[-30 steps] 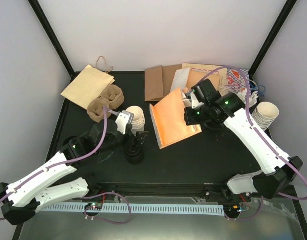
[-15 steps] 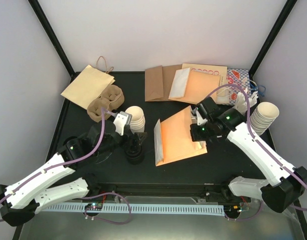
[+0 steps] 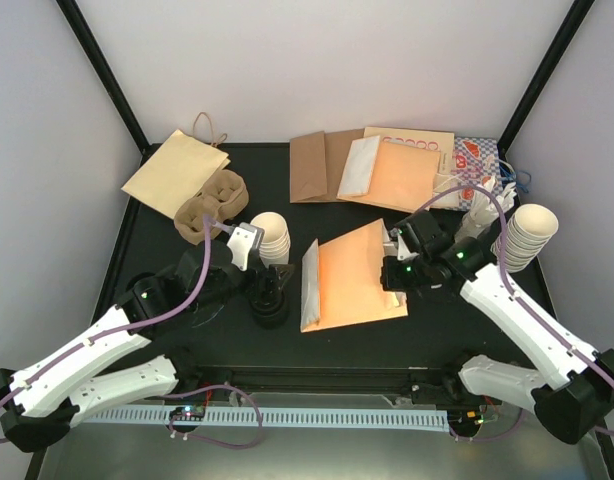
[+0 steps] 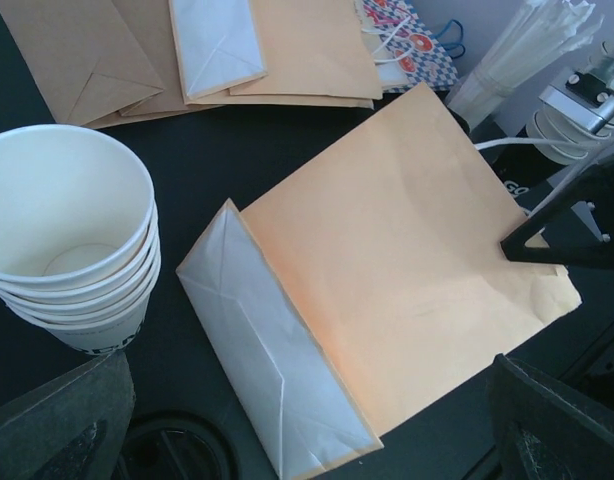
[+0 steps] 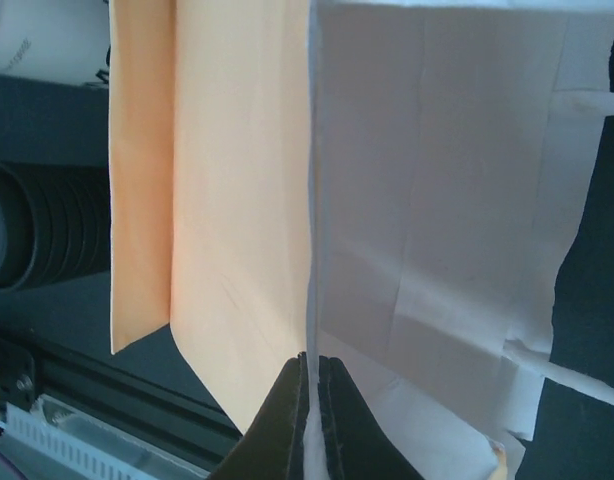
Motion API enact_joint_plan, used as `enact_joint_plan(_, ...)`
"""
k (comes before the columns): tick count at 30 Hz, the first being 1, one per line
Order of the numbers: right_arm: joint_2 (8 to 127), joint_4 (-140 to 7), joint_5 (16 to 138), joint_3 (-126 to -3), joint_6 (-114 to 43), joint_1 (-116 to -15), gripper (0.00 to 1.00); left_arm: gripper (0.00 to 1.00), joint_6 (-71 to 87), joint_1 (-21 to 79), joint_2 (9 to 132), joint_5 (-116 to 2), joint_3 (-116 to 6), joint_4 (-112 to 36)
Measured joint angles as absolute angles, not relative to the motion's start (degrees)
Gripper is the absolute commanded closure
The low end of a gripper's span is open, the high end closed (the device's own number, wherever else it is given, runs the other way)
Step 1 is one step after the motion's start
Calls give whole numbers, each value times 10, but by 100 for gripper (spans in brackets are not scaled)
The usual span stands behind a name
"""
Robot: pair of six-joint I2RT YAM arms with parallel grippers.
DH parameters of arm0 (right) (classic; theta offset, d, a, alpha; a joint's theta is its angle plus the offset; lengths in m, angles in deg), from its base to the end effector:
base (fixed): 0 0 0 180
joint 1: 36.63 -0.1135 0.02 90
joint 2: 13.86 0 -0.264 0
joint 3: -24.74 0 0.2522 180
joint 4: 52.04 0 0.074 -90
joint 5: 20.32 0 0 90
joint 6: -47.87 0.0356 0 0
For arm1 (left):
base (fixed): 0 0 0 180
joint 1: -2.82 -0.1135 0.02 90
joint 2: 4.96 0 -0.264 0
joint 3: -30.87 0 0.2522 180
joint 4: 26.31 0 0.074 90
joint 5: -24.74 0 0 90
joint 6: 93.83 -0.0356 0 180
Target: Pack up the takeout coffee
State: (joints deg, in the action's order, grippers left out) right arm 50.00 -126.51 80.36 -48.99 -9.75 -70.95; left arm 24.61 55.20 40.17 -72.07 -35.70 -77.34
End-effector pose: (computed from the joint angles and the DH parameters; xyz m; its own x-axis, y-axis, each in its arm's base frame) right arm 0.1606 0.1176 0.2953 -0.9619 -0.0195 -0.2726 -0.1238 0.9203 0.3711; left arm 0.1032 -0.1270 0.3388 -0.6096 0.0164 -0.7925 0.4927 0.7910 -0.3626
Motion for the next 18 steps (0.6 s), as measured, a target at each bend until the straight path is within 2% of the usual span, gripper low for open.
enact_joint_plan(6,456,-1195,808,-429,-36,-710,99,1,245,552,401,-726,-357,-774)
enact_joint_plan(18,499,-1149,833,-425,-30,-717,99,1,242,552,401,-728,-357,-778)
